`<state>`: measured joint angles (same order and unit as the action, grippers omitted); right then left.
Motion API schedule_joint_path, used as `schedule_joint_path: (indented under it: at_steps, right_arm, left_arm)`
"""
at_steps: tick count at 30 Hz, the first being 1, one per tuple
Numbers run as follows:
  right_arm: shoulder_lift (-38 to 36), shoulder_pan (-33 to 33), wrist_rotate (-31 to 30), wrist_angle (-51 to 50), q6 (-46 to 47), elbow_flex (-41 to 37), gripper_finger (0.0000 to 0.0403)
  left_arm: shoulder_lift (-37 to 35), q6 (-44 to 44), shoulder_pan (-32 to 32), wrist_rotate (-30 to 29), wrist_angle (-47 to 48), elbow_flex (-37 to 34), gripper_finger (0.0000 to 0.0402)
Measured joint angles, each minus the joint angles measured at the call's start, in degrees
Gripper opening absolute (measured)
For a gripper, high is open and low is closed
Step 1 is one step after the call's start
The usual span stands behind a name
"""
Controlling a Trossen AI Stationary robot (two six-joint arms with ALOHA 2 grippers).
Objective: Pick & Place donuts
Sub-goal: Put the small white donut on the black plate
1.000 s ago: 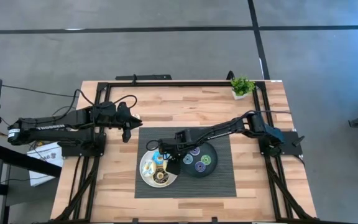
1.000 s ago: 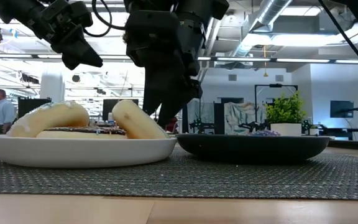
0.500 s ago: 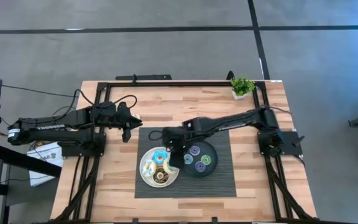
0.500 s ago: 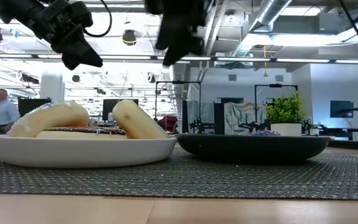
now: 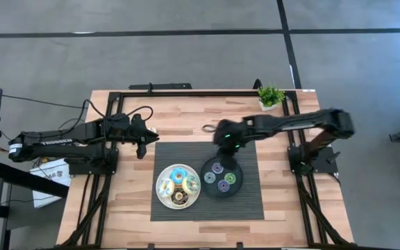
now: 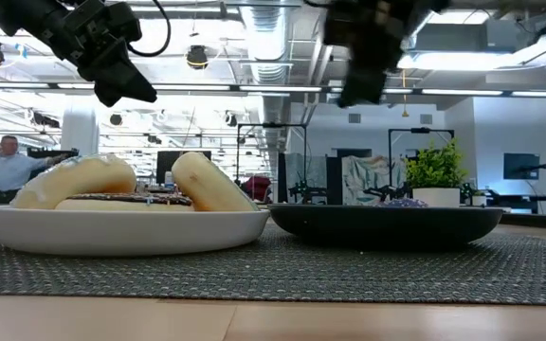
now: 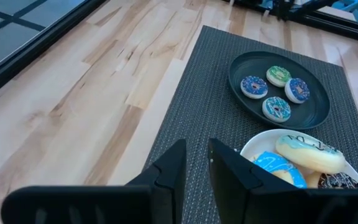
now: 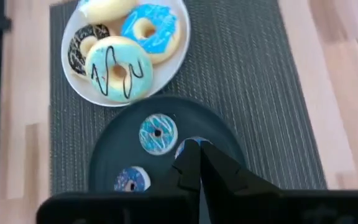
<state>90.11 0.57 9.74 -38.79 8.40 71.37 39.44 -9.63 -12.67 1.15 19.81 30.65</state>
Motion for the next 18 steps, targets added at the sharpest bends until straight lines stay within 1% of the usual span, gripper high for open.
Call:
schedule_joint_path:
  at_steps: [4,8,11,15,16,18]
  right_arm:
    - [-10.5,2.8,2.3,9.0,3.1,-13.6,0.0007]
    - [-17.9,4.7,2.3,15.0,4.1,-22.1,0.0001]
    - [-20.8,5.8,2.3,15.7,3.7,-25.0,0.0003]
    - [-22.7,7.5,2.3,15.3,2.3,-26.7,0.0004]
    - [-22.8,8.1,2.3,15.2,2.2,-26.9,0.0003]
    - [-22.7,9.5,2.3,15.4,2.3,-26.9,0.0001]
  left_arm:
    - [0.0,-0.5,0.0,0.0,0.0,0.0,0.0060]
    - [0.0,-0.7,0.0,-0.1,0.0,0.0,0.0060]
    - [0.0,-0.7,0.0,-0.1,0.0,0.0,0.0060]
    - [0.1,-0.8,0.0,-0.6,-1.0,0.0,0.0060]
    - [0.1,-1.5,0.0,-1.1,-1.8,0.0,0.0060]
    - [0.1,-5.9,0.0,-3.8,-3.0,0.0,0.0060]
